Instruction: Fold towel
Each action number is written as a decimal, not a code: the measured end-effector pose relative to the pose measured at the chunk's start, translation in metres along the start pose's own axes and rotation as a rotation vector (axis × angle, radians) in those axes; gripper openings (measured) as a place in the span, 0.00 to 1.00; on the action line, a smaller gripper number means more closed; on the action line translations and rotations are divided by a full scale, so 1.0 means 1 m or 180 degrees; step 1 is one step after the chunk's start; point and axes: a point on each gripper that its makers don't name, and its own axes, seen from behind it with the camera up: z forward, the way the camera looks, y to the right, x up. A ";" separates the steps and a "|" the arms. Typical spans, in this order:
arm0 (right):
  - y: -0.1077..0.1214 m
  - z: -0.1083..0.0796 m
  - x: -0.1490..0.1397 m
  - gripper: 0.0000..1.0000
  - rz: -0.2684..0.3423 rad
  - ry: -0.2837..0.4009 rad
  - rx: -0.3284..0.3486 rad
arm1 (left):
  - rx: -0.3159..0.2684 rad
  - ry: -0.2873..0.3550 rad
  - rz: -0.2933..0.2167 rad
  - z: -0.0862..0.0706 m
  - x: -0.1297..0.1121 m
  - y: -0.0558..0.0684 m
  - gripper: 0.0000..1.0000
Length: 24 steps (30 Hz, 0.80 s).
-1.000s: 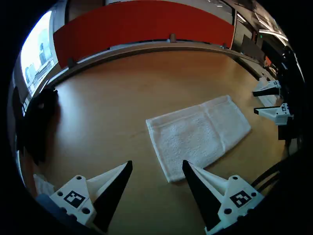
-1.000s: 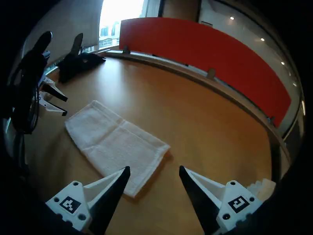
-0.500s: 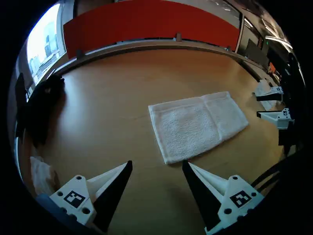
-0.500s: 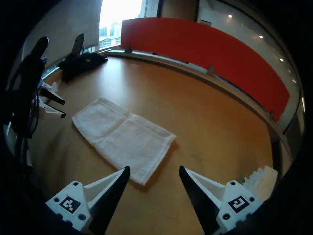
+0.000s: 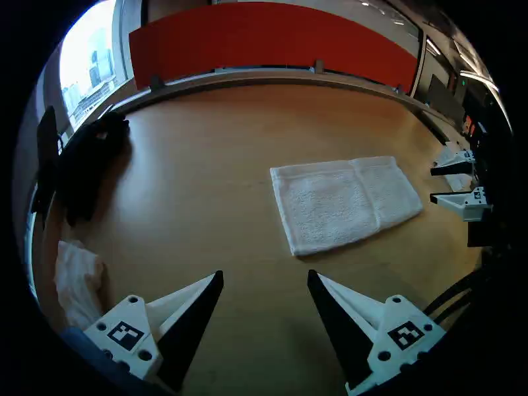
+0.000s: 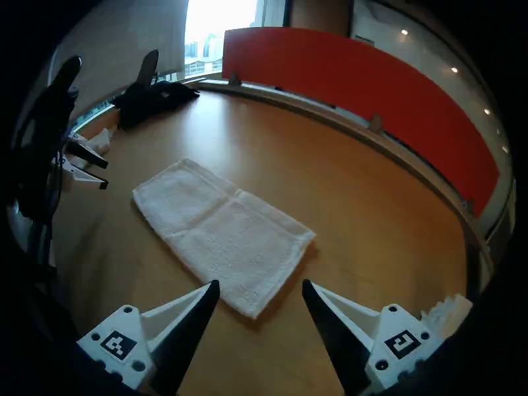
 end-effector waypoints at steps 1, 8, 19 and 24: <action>-0.001 0.001 0.000 0.96 -0.0016 -0.0009 0.0013 | 0.0009 -0.0001 -0.0019 -0.002 -0.001 -0.001 0.95; -0.004 0.009 -0.008 0.94 -0.0116 -0.0095 0.0098 | 0.0074 0.0011 -0.0116 -0.012 -0.007 -0.008 0.95; -0.010 0.021 -0.037 0.65 -0.0097 -0.0368 0.0232 | 0.0123 -0.0003 -0.0186 -0.020 -0.017 -0.014 0.95; -0.011 0.023 -0.044 0.56 -0.0077 -0.0427 0.0276 | 0.0130 -0.0010 -0.0207 -0.023 -0.020 -0.015 0.95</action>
